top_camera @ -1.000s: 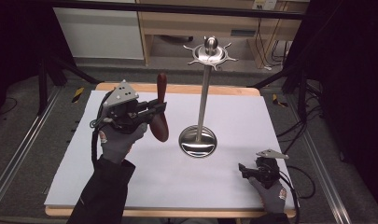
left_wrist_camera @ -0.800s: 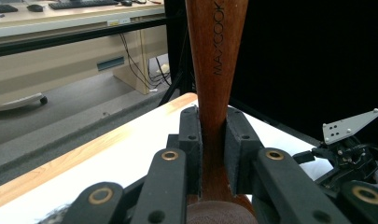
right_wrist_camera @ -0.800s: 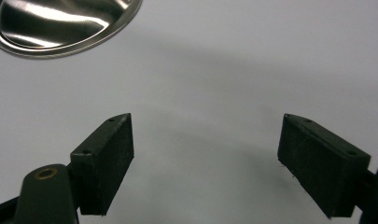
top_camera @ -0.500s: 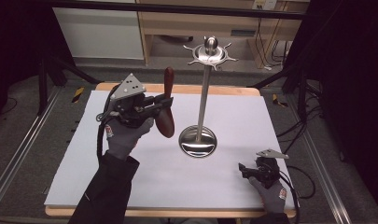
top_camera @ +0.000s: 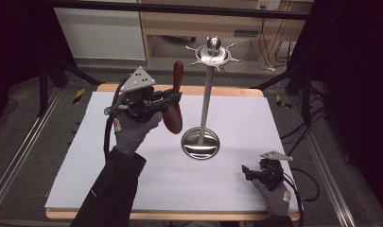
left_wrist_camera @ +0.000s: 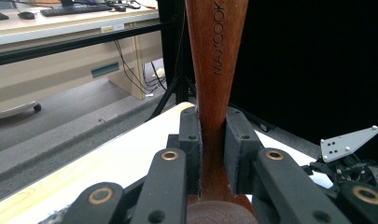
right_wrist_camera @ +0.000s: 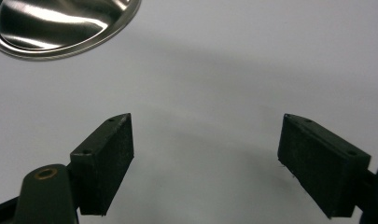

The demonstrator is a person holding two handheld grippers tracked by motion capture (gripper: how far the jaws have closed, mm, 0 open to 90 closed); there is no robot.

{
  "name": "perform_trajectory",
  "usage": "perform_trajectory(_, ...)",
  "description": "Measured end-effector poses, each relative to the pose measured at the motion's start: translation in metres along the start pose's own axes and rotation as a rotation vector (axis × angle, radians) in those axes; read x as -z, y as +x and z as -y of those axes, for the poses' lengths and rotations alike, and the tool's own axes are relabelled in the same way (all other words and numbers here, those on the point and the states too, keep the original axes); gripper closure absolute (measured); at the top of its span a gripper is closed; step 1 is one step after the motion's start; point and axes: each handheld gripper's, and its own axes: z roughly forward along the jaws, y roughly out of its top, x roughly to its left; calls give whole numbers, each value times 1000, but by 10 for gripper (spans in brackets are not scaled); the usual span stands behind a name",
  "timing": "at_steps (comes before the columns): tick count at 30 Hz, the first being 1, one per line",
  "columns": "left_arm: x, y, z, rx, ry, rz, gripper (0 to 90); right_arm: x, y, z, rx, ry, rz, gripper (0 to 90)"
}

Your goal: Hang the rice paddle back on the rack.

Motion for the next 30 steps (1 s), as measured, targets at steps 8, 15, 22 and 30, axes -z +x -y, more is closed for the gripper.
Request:
perform_trajectory(8, -4, 1, -5, -15, -6, -11, 780, 0, -1, 0, 10, 0, -1, 187)
perform_trajectory(15, -8, 1, -7, -2, 3, 2, 780, 0, -1, 0, 8, 0, 2, 186)
perform_trajectory(22, -17, 1, -10, -5, 18, 3, 780, 0, -1, 0, 10, 1, -2, 187)
perform_trajectory(30, -22, 2, -10, -10, 26, 7, 780, 0, -1, 0, 10, 2, 1, 186)
